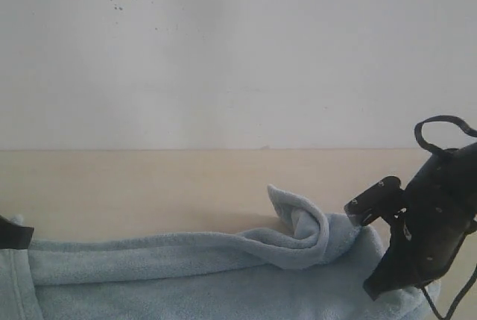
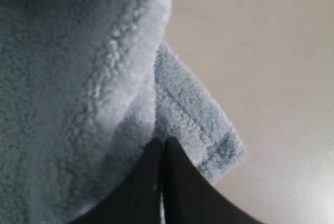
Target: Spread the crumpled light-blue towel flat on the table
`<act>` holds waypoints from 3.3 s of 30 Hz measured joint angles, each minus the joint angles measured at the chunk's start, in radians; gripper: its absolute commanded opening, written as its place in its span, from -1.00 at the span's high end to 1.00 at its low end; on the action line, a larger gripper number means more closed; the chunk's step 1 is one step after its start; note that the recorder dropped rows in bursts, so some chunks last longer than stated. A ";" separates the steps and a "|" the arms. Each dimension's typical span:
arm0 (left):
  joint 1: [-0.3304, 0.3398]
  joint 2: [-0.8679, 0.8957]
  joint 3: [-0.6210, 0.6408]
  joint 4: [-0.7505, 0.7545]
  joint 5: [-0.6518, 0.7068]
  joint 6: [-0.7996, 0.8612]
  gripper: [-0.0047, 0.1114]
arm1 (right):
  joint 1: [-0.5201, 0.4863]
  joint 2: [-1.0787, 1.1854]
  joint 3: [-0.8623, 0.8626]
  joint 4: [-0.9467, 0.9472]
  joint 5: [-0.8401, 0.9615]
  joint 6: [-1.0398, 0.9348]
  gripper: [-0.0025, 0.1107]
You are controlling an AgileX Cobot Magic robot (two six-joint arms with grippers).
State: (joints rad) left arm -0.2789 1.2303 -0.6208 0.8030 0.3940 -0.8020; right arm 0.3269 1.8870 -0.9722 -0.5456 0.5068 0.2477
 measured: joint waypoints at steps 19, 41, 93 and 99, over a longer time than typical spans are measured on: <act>0.000 0.000 0.000 -0.015 -0.019 0.002 0.49 | -0.392 -0.164 0.222 0.060 -0.050 0.051 0.96; 0.000 0.000 0.000 -0.041 -0.047 0.002 0.49 | -0.035 -0.287 -0.007 0.178 -0.232 0.024 0.02; 0.000 0.065 0.000 -0.079 -0.190 0.006 0.49 | 0.044 0.278 -0.799 0.120 0.130 -0.053 -0.07; -0.059 0.067 0.000 -0.083 -0.197 0.030 0.49 | 0.037 0.247 -0.799 0.153 0.236 -0.114 0.72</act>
State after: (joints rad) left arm -0.3375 1.2972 -0.6208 0.7203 0.1968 -0.7723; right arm 0.3638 2.1338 -1.7717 -0.3922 0.7427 0.1337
